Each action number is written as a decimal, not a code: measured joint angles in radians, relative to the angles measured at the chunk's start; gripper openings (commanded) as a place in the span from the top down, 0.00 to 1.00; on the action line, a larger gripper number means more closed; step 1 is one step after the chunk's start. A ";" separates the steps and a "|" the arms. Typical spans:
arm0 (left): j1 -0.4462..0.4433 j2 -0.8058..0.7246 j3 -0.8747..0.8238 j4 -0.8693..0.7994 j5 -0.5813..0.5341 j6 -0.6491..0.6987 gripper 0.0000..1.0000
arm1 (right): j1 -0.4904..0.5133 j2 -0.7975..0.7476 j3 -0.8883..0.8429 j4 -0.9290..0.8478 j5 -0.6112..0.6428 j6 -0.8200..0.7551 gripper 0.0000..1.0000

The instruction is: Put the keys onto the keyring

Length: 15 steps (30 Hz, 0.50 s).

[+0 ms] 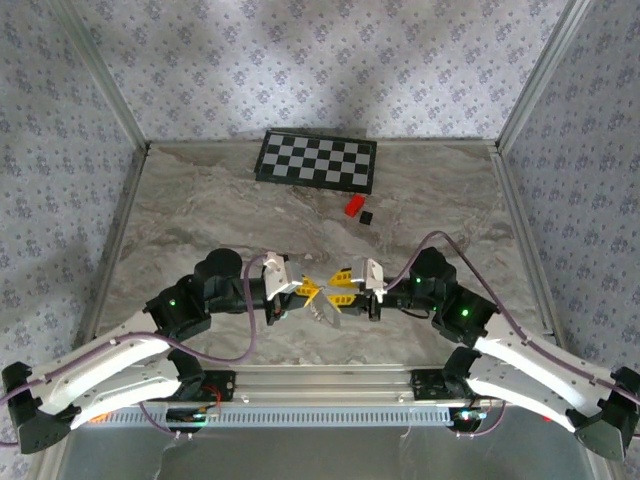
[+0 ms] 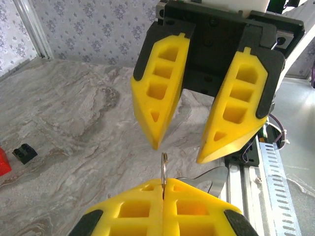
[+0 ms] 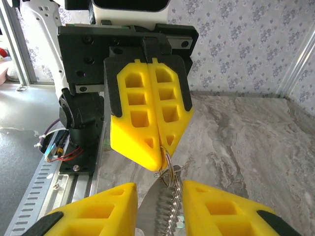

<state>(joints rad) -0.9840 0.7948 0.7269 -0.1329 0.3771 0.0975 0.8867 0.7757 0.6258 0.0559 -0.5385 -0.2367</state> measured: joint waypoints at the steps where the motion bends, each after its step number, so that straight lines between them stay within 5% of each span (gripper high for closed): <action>1: 0.000 0.000 0.000 0.000 0.000 0.000 1.00 | 0.002 0.006 0.000 0.000 0.000 0.000 0.70; 15: -0.001 0.013 0.005 -0.006 0.001 0.008 1.00 | 0.007 0.028 0.000 0.047 0.000 0.011 0.73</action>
<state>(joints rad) -0.9848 0.8082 0.7315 -0.1390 0.3782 0.1051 0.8940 0.8036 0.6258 0.1024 -0.5385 -0.2260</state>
